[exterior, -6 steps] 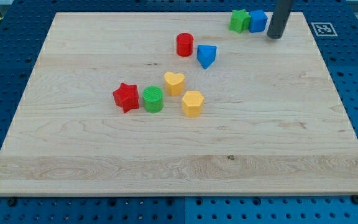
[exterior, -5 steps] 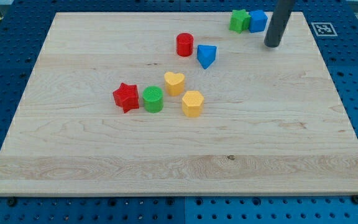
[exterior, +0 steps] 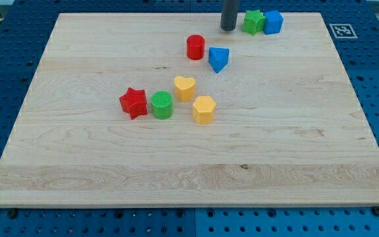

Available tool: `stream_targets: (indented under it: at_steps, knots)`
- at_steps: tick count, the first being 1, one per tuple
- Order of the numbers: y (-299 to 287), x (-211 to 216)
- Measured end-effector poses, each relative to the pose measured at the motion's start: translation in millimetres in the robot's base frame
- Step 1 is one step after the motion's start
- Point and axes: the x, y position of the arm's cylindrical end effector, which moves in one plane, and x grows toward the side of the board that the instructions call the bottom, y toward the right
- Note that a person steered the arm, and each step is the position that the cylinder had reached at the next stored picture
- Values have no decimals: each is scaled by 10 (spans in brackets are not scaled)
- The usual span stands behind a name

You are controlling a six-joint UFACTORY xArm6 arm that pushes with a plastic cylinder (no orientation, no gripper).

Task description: Push the green star into the blue cube

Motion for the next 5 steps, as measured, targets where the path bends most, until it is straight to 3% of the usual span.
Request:
stream_targets:
  at_steps: [5]
  knots:
    - [447, -130]
